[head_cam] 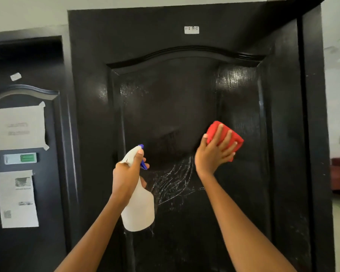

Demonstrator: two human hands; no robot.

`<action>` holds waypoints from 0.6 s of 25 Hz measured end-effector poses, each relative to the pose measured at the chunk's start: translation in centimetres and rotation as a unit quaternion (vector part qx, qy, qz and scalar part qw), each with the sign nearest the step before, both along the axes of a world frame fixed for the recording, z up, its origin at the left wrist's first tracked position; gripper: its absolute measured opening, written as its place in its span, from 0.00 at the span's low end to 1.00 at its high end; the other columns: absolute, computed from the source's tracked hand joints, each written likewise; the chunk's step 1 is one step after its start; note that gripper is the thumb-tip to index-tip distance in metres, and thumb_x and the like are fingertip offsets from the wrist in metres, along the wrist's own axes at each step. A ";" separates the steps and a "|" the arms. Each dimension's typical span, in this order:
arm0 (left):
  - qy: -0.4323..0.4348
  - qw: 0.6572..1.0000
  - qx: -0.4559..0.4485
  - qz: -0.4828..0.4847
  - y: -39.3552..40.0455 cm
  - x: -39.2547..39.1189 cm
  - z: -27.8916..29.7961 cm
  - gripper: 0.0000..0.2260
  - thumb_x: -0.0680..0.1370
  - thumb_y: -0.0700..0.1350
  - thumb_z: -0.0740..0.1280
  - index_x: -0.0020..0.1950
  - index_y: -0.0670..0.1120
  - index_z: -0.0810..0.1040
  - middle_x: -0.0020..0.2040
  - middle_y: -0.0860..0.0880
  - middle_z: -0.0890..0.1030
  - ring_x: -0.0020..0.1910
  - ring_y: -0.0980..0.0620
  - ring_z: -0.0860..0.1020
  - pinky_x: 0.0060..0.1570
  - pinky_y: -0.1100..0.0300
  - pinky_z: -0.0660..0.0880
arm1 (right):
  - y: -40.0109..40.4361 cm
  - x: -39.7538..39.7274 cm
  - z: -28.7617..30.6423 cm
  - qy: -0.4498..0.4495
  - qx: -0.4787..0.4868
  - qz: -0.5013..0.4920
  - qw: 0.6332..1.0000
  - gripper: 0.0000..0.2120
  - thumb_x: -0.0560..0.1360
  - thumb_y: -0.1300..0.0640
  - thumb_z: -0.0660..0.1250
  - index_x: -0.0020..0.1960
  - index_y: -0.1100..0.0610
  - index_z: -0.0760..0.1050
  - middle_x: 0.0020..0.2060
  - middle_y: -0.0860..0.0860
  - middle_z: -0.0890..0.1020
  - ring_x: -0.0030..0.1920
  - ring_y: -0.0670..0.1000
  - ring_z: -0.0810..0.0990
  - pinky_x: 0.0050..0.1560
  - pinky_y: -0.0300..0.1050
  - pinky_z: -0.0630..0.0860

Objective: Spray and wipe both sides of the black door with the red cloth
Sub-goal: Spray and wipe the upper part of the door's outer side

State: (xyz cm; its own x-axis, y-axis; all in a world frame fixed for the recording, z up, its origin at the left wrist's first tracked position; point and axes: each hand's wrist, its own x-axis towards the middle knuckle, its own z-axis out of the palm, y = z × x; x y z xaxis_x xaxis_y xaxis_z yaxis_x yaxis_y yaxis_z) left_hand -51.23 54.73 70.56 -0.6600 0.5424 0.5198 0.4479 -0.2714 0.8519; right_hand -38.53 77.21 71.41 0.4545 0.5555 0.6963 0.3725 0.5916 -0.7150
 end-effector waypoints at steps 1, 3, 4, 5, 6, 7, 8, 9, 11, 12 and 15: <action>-0.003 1.000 0.007 0.012 -0.9 -0.4 0.1 0.18 0.81 0.61 0.62 0.47 0.48 0.81 0.45 0.50 0.86 0.31 0.44 0.80 0.37 0.54 0.79 | -1.5 -2.6 1.1 -0.031 0.030 0.008 0.999 0.29 0.83 0.40 0.56 0.82 0.45 0.57 0.82 0.55 0.58 0.80 0.69 0.53 0.73 0.76 0.52; -0.002 0.999 0.019 0.036 -2.7 -1.5 0.2 0.19 0.81 0.62 0.62 0.45 0.48 0.81 0.44 0.50 0.86 0.30 0.44 0.80 0.36 0.54 0.80 | -4.3 -7.4 2.9 -0.126 0.110 0.014 0.986 0.29 0.83 0.41 0.58 0.82 0.45 0.57 0.81 0.56 0.59 0.80 0.69 0.54 0.74 0.74 0.51; 0.001 0.998 0.024 0.051 -3.6 -2.2 0.2 0.19 0.81 0.62 0.62 0.45 0.48 0.81 0.43 0.50 0.86 0.29 0.44 0.80 0.36 0.53 0.80 | -5.5 -9.5 3.3 -0.195 0.157 0.018 0.968 0.29 0.83 0.41 0.58 0.82 0.45 0.57 0.81 0.56 0.60 0.80 0.69 0.54 0.74 0.74 0.51; 0.000 0.998 0.028 0.060 -4.3 -2.7 0.1 0.20 0.81 0.62 0.62 0.44 0.48 0.81 0.41 0.48 0.86 0.29 0.43 0.80 0.38 0.52 0.81 | -6.2 -11.1 3.1 -0.266 0.207 0.021 0.941 0.30 0.83 0.42 0.59 0.82 0.45 0.57 0.81 0.56 0.60 0.80 0.69 0.54 0.75 0.74 0.51; -0.003 0.997 0.030 0.067 -4.8 -3.2 -0.2 0.19 0.81 0.63 0.62 0.44 0.49 0.81 0.40 0.47 0.86 0.29 0.42 0.81 0.39 0.50 0.81 | -6.5 -12.1 2.5 -0.330 0.252 0.028 0.909 0.31 0.82 0.42 0.60 0.82 0.45 0.56 0.81 0.56 0.60 0.80 0.68 0.53 0.76 0.74 0.50; -0.007 0.997 0.027 0.072 -5.1 -3.6 -0.7 0.19 0.80 0.63 0.62 0.44 0.49 0.81 0.39 0.47 0.86 0.29 0.41 0.81 0.39 0.50 0.82 | -6.5 -12.4 1.5 -0.385 0.291 0.040 0.875 0.32 0.82 0.42 0.62 0.82 0.45 0.56 0.81 0.55 0.59 0.80 0.68 0.53 0.76 0.74 0.50; -0.010 0.997 0.021 0.073 -5.3 -3.9 -1.4 0.19 0.80 0.63 0.62 0.45 0.49 0.81 0.39 0.48 0.86 0.29 0.41 0.81 0.39 0.49 0.82 | -6.0 -12.0 -0.1 -0.440 0.324 0.053 0.835 0.32 0.81 0.41 0.62 0.82 0.44 0.55 0.81 0.55 0.59 0.81 0.67 0.52 0.76 0.73 0.49; -0.011 0.997 0.013 0.071 -5.3 -4.0 -2.2 0.19 0.80 0.63 0.63 0.46 0.49 0.82 0.40 0.48 0.87 0.29 0.42 0.81 0.39 0.49 0.82 | -5.3 -11.0 -2.0 -0.495 0.355 0.063 0.791 0.32 0.81 0.40 0.61 0.82 0.43 0.55 0.81 0.54 0.58 0.81 0.66 0.51 0.77 0.73 0.49; -0.011 0.998 -0.008 0.066 -4.9 -3.7 -3.7 0.21 0.80 0.64 0.63 0.47 0.48 0.82 0.40 0.46 0.86 0.28 0.43 0.81 0.39 0.49 0.82 | -3.2 -7.8 -5.6 -0.584 0.404 0.073 0.700 0.31 0.82 0.37 0.58 0.82 0.42 0.56 0.81 0.52 0.59 0.82 0.64 0.51 0.77 0.72 0.49; -0.012 0.998 -0.016 0.063 -4.6 -3.3 -4.3 0.21 0.80 0.63 0.63 0.47 0.47 0.82 0.40 0.45 0.86 0.28 0.44 0.81 0.38 0.50 0.82 | -2.0 -5.8 -6.6 -0.607 0.420 0.073 0.671 0.30 0.82 0.36 0.58 0.81 0.41 0.58 0.81 0.51 0.61 0.81 0.63 0.53 0.78 0.71 0.50; -0.013 0.999 -0.027 0.042 -3.0 -1.5 -5.4 0.22 0.80 0.62 0.63 0.47 0.44 0.83 0.41 0.46 0.86 0.26 0.47 0.80 0.34 0.55 0.81 | 1.2 -0.2 -6.3 -0.565 0.426 0.036 0.706 0.27 0.81 0.39 0.64 0.79 0.41 0.66 0.79 0.50 0.66 0.80 0.63 0.59 0.77 0.70 0.55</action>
State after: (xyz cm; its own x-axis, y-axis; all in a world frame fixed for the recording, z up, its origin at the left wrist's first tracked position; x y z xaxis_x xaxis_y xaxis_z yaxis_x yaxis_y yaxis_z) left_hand -52.74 51.75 65.21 -0.7176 0.5105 0.4737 0.4449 -0.1872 0.8758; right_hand -38.68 78.45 65.07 -0.6661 -0.2909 0.6868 0.3674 0.6733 0.6416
